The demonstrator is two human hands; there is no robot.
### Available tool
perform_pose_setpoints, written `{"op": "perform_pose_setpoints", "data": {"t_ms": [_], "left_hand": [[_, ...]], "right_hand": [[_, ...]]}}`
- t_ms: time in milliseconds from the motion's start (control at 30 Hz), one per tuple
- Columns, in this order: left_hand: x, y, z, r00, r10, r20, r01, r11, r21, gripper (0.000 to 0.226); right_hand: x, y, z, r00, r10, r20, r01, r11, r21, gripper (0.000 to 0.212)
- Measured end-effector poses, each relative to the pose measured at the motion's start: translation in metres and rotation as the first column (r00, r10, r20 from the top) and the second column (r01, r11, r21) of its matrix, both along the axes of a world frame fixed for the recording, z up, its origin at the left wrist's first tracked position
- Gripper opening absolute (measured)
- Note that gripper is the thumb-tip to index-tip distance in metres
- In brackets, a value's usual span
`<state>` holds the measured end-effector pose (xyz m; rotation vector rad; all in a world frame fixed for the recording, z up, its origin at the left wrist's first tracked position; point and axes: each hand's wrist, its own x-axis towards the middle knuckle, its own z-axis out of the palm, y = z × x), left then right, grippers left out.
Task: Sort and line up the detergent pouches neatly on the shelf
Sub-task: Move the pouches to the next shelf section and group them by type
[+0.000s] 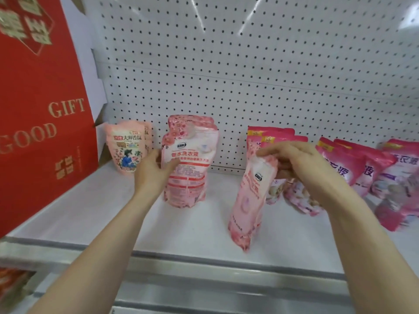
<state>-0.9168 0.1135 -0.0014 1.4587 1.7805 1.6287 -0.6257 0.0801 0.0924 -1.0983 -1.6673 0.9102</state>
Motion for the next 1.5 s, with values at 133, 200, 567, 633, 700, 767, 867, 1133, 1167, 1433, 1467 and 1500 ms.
{"op": "perform_pose_setpoints", "data": {"t_ms": [133, 200, 567, 633, 700, 767, 867, 1133, 1167, 1433, 1467, 1500], "left_hand": [[-0.014, -0.016, -0.012, 0.961, 0.252, -0.118, -0.229, 0.957, 0.175, 0.019], [-0.020, -0.028, -0.016, 0.909, 0.376, -0.180, -0.319, 0.905, 0.281, 0.014], [-0.002, -0.043, -0.019, 0.980, 0.120, -0.160, -0.078, 0.965, 0.249, 0.078], [-0.019, -0.039, -0.028, 0.980, 0.152, -0.128, -0.137, 0.983, 0.122, 0.100], [-0.035, -0.036, -0.033, 0.999, 0.025, 0.021, -0.025, 0.999, -0.026, 0.116], [-0.047, -0.033, -0.039, 0.942, -0.255, 0.217, 0.280, 0.956, -0.093, 0.116], [-0.048, -0.032, -0.046, 0.922, -0.360, 0.143, 0.383, 0.903, -0.195, 0.108], [0.002, 0.004, -0.039, 0.993, -0.076, -0.091, 0.060, 0.985, -0.164, 0.091], [0.006, 0.007, -0.037, 0.992, -0.059, -0.113, 0.038, 0.983, -0.178, 0.091], [-0.013, 0.009, -0.044, 0.954, -0.289, 0.077, 0.296, 0.947, -0.123, 0.054], [-0.016, 0.008, -0.045, 0.946, -0.312, 0.092, 0.321, 0.940, -0.112, 0.048], [-0.018, 0.008, -0.046, 0.945, -0.314, 0.091, 0.322, 0.940, -0.108, 0.044]], "right_hand": [[0.004, 0.005, -0.008, 0.990, -0.002, 0.139, -0.019, 0.989, 0.145, 0.032], [0.005, 0.010, -0.012, 0.959, -0.042, 0.281, -0.034, 0.965, 0.261, 0.036], [-0.025, 0.024, -0.019, 0.886, -0.286, 0.365, 0.033, 0.824, 0.566, 0.015], [-0.029, 0.024, -0.021, 0.874, -0.336, 0.352, 0.061, 0.794, 0.605, 0.015], [-0.031, 0.025, -0.021, 0.875, -0.335, 0.349, 0.063, 0.794, 0.604, 0.011], [-0.029, 0.026, -0.019, 0.877, -0.305, 0.371, 0.039, 0.815, 0.578, 0.013], [-0.021, 0.029, -0.020, 0.866, -0.286, 0.410, 0.036, 0.854, 0.520, 0.030], [-0.022, 0.024, -0.021, 0.939, -0.214, 0.270, 0.086, 0.905, 0.418, 0.011], [-0.023, 0.023, -0.021, 0.942, -0.209, 0.263, 0.087, 0.909, 0.409, 0.012], [-0.037, 0.023, -0.019, 0.965, -0.162, 0.208, 0.067, 0.914, 0.401, 0.009], [-0.042, 0.024, -0.018, 0.965, -0.152, 0.212, 0.054, 0.912, 0.407, 0.009], [-0.047, 0.024, -0.017, 0.966, -0.140, 0.216, 0.041, 0.912, 0.407, 0.009]]}}
